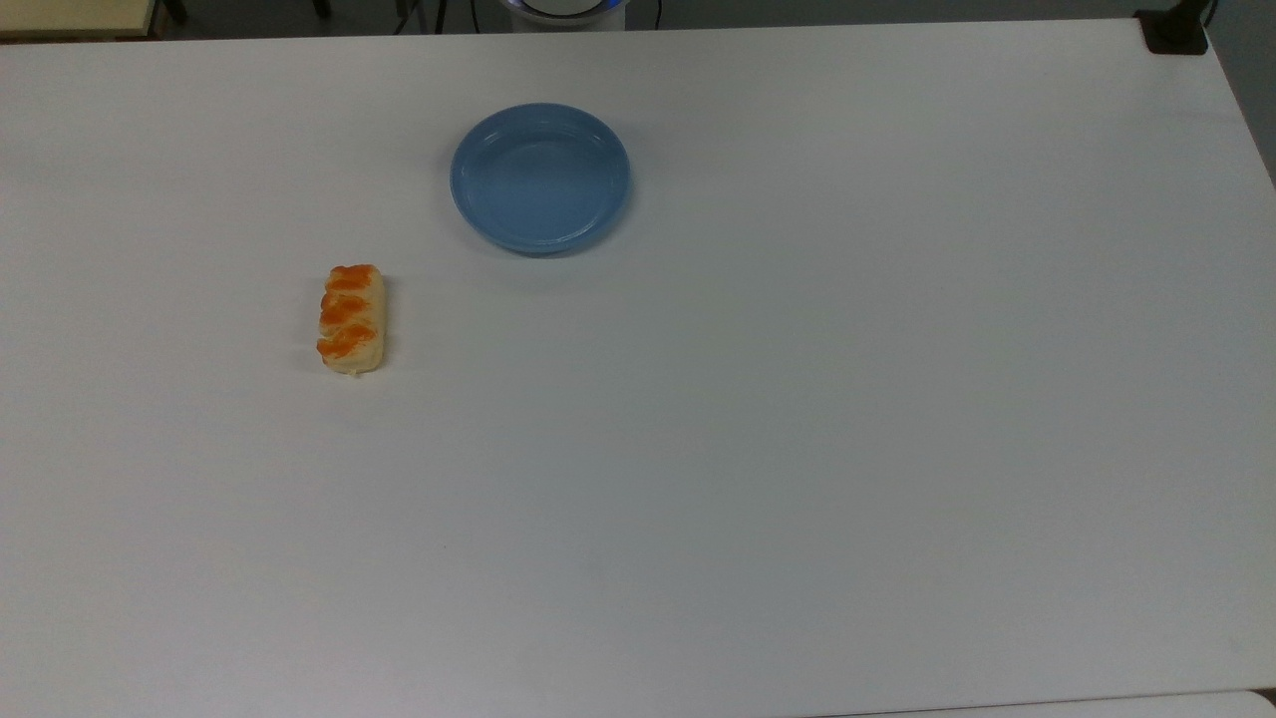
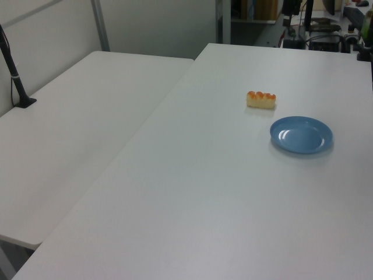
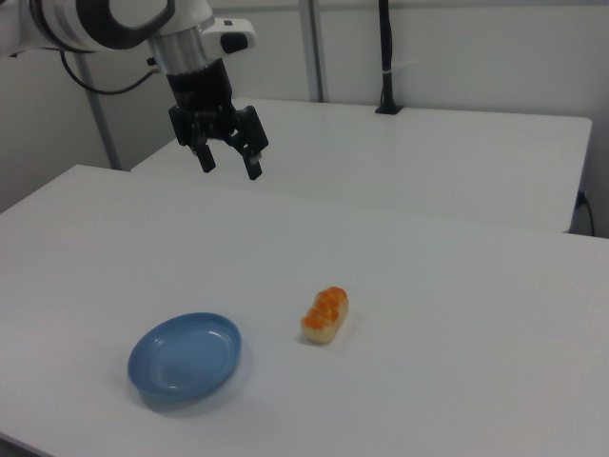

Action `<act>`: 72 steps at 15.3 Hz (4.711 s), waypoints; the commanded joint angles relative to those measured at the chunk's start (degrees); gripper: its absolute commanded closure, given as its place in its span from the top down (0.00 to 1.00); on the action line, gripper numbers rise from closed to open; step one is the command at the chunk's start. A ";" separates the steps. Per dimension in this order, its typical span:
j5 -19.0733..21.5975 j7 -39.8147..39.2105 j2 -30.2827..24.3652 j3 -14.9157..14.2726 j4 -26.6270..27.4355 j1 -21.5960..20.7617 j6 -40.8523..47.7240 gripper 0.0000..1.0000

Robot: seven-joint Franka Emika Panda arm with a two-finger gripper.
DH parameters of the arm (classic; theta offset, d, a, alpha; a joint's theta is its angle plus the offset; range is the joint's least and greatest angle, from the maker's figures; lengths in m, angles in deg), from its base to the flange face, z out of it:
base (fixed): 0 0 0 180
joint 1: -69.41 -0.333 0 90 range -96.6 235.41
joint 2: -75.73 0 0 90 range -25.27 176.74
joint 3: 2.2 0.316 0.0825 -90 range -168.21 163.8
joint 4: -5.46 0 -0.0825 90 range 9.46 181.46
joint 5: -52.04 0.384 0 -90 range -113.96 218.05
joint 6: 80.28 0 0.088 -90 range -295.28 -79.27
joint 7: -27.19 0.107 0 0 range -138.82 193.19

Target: Put the bread onto the plate

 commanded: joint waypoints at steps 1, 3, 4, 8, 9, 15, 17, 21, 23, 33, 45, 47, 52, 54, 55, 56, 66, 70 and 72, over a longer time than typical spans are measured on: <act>0.54 -0.54 -0.57 -0.31 0.45 -0.52 1.05 1.00; 0.54 -0.63 -0.57 -0.31 0.45 -0.52 1.05 1.00; 0.37 -0.63 -0.48 -0.31 0.45 -0.43 1.05 1.00; -0.25 -2.29 -0.66 -0.31 0.37 -0.43 4.91 1.00; -0.25 -3.43 -0.75 -0.31 0.37 -0.43 5.43 1.00; -0.43 -11.36 -0.13 -0.92 0.19 0.27 4.83 1.00; -1.47 -10.65 -0.04 -0.75 0.36 0.36 2.30 1.00; -0.34 -8.10 3.02 -1.44 1.59 3.17 -6.93 0.99; -0.34 -8.10 5.13 -1.97 1.68 3.26 -9.58 0.96; 0.01 -5.55 16.38 -1.98 6.16 3.08 -22.14 1.00; -1.13 -4.76 22.80 -1.98 14.95 3.17 -38.41 1.00; -2.44 -4.67 24.12 -1.98 15.13 3.17 -39.64 1.00; -3.06 -3.53 24.48 -1.89 16.10 3.08 -41.14 0.22; -3.06 -3.44 24.04 -1.89 16.10 3.08 -40.71 0.10; -3.06 -3.44 23.34 -1.89 16.19 3.08 -40.09 0.10; -3.06 -3.18 22.12 -1.89 16.19 2.91 -38.96 0.10; -1.66 -6.26 -1.86 0.57 24.33 -2.53 -11.70 0.10; -1.22 -3.81 -8.04 0.57 33.40 -7.01 -11.96 0.10; -0.34 -0.73 -7.78 0.57 34.90 -7.90 -13.71 0.10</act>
